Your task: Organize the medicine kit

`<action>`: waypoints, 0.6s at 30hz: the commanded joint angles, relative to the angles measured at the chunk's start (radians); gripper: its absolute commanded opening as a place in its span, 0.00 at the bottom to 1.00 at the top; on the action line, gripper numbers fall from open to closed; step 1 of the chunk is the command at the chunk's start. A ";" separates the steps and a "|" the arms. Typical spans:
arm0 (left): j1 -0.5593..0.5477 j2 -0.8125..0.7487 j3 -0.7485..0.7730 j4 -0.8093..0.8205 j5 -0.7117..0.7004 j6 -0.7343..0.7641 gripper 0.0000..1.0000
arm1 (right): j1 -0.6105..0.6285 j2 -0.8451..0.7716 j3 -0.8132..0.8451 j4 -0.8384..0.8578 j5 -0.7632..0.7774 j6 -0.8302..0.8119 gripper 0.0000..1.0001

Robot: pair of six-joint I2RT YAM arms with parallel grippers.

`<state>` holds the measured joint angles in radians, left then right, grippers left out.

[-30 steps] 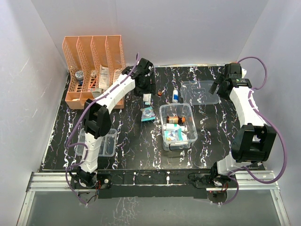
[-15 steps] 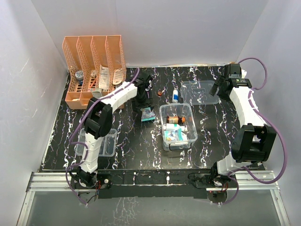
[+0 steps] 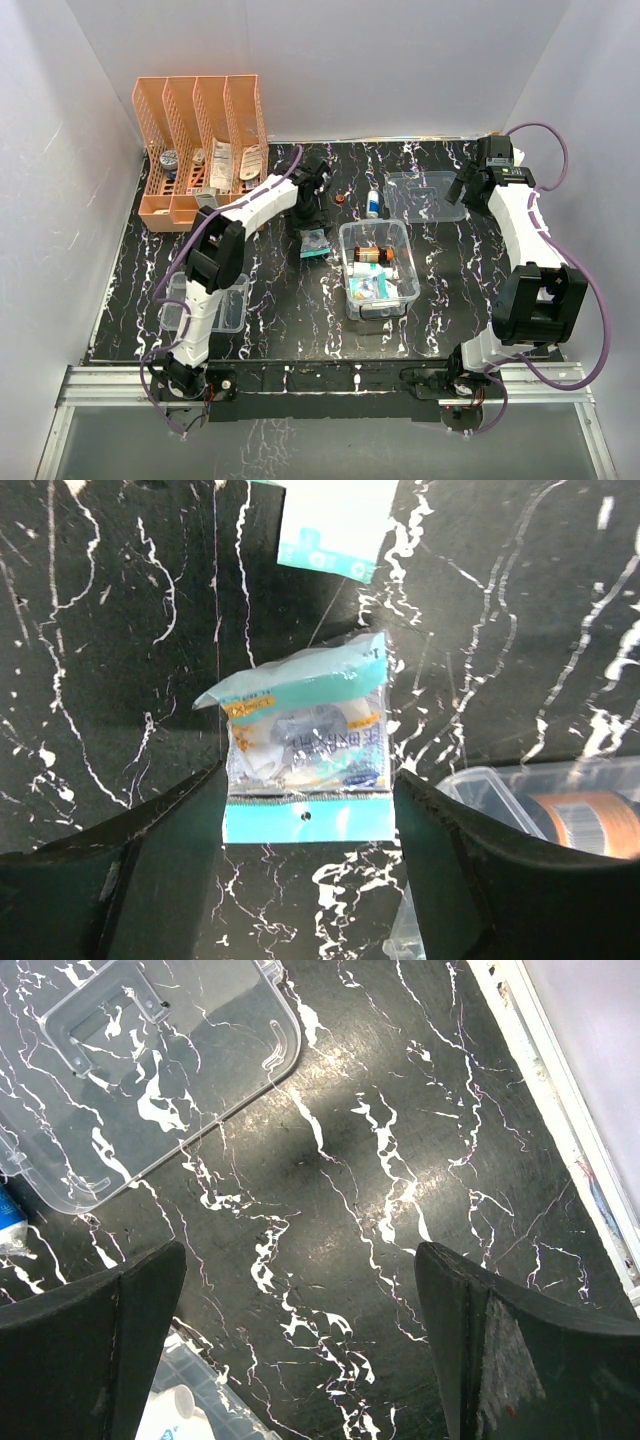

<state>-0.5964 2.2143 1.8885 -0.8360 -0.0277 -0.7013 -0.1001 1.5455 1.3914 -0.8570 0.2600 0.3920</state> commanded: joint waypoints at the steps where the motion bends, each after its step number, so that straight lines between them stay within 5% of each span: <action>1: -0.018 0.044 0.038 -0.027 -0.034 -0.011 0.65 | 0.002 -0.044 0.016 0.018 0.024 -0.015 0.98; 11: -0.029 0.090 0.065 -0.029 -0.063 0.014 0.64 | 0.002 -0.058 0.001 0.015 0.020 -0.039 0.98; 18: -0.036 0.052 0.004 -0.037 -0.061 0.016 0.37 | 0.002 -0.059 -0.012 0.012 0.000 -0.066 0.98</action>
<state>-0.6247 2.3032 1.9278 -0.8410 -0.0719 -0.6922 -0.1001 1.5265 1.3911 -0.8639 0.2623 0.3565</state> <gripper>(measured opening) 0.438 0.983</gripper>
